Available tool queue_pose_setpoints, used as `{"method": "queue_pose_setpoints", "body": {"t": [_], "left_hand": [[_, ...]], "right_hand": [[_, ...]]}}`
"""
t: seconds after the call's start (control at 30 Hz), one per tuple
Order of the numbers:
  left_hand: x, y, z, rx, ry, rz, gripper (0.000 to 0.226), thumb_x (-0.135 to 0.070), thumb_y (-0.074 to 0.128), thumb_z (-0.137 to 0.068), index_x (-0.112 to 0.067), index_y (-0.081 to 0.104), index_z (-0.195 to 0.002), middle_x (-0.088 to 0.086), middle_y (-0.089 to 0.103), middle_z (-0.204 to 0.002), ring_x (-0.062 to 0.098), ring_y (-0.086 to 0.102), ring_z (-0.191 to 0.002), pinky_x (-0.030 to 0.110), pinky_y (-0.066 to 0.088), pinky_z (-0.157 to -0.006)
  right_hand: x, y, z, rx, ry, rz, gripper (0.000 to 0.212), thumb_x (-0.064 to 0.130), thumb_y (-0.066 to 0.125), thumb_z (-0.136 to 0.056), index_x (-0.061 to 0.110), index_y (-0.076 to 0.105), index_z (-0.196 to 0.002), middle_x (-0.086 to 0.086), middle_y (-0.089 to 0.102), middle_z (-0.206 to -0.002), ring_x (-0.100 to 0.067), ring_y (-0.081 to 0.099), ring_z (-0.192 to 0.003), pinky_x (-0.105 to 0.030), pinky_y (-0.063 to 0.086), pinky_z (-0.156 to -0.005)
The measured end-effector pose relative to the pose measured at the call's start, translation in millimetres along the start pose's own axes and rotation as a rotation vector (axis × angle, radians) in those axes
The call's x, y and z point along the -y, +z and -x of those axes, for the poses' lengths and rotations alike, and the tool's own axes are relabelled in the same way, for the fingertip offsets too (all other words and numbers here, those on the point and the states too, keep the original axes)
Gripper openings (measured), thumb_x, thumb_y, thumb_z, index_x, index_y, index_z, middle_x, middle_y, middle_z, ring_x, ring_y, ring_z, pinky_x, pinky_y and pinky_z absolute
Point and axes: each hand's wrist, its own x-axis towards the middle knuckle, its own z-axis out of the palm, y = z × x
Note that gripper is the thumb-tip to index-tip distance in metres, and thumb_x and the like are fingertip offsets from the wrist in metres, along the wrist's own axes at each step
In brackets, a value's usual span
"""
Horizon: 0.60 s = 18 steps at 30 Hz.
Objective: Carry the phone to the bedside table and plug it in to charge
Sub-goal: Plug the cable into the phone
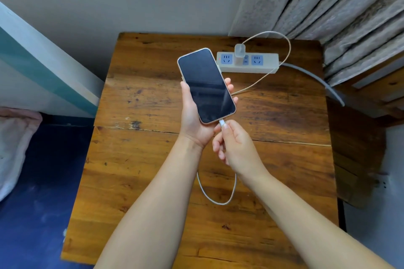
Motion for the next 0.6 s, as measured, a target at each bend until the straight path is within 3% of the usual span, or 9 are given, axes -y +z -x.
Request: {"method": "queue_pose_setpoints", "body": {"t": [0.23, 0.4, 0.5, 0.6], "left_hand": [[7, -4, 7, 0.009, -0.058, -0.047, 0.074, -0.070, 0.038, -0.083, -0.013, 0.054, -0.127, 0.008, 0.066, -0.110, 0.021, 0.064, -0.098, 0.037, 0.056, -0.084], [5, -5, 11, 0.034, -0.066, -0.080, 0.077, -0.070, 0.038, -0.082, -0.011, 0.050, -0.131, 0.009, 0.066, -0.115, 0.022, 0.064, -0.102, 0.039, 0.055, -0.087], [1, -12, 13, 0.043, -0.048, -0.088, 0.070, -0.067, 0.033, -0.086, -0.015, 0.059, -0.125, 0.009, 0.065, -0.120, 0.024, 0.059, -0.111, 0.041, 0.045, -0.099], [1, -20, 16, 0.027, -0.029, -0.102, 0.066, -0.063, 0.030, -0.089, -0.016, 0.056, -0.128, 0.011, 0.061, -0.124, 0.026, 0.055, -0.117, 0.045, 0.040, -0.104]], "right_hand": [[-12, 5, 7, -0.042, -0.009, -0.032, 0.031, 0.023, 0.030, -0.101, 0.018, 0.052, -0.080, 0.008, 0.057, -0.050, -0.003, 0.046, -0.042, -0.009, 0.037, -0.043], [-13, -4, 7, 0.100, 0.040, -0.064, 0.027, 0.020, 0.031, -0.101, 0.015, 0.053, -0.087, 0.007, 0.060, -0.057, -0.006, 0.052, -0.050, -0.015, 0.042, -0.043], [-12, -18, 1, 0.179, 0.106, -0.110, 0.024, 0.019, 0.035, -0.100, 0.014, 0.059, -0.098, -0.007, 0.069, -0.086, -0.016, 0.066, -0.078, -0.024, 0.055, -0.061], [-15, -36, -7, 0.151, 0.150, -0.332, 0.031, 0.024, 0.037, -0.100, 0.018, 0.058, -0.121, -0.009, 0.066, -0.119, -0.019, 0.063, -0.109, -0.034, 0.056, -0.083]]}}
